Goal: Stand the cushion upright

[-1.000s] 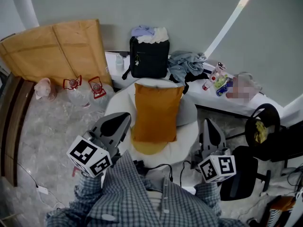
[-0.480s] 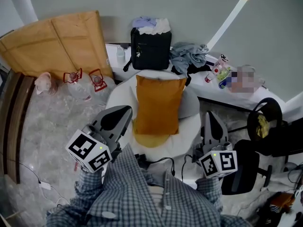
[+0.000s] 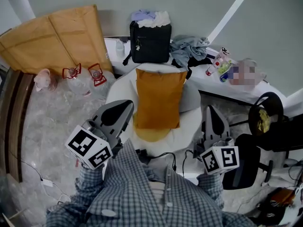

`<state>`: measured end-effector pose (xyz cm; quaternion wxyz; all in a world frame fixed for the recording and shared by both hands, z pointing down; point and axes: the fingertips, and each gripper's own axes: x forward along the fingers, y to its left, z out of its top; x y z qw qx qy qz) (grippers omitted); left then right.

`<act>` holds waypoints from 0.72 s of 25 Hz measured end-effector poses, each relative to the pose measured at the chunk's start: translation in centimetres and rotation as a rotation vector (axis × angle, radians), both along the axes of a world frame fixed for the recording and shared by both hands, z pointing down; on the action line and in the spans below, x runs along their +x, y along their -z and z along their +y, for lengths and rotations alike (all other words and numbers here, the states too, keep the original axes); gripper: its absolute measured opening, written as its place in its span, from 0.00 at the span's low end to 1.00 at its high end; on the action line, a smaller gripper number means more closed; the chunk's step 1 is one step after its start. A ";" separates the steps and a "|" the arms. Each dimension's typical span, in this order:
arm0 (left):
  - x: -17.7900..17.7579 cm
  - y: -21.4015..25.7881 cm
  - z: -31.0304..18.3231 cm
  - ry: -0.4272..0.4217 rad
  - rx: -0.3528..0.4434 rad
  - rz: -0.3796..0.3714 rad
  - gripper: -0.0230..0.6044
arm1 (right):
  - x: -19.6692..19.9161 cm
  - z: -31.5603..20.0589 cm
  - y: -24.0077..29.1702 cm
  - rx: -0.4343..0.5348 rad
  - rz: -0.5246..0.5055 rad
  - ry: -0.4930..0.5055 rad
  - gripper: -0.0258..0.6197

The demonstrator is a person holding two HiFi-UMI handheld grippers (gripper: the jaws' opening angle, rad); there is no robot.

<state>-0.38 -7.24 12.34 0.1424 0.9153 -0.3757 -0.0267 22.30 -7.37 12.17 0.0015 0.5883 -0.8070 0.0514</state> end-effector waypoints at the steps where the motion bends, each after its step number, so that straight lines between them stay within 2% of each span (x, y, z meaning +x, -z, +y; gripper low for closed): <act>1: 0.0 0.1 0.0 0.000 0.002 0.001 0.05 | 0.0 -0.1 0.0 0.000 0.001 0.002 0.05; 18: 0.1 0.1 -0.3 -0.005 -0.004 -0.008 0.05 | -0.8 -0.6 -0.5 -0.024 0.003 0.026 0.05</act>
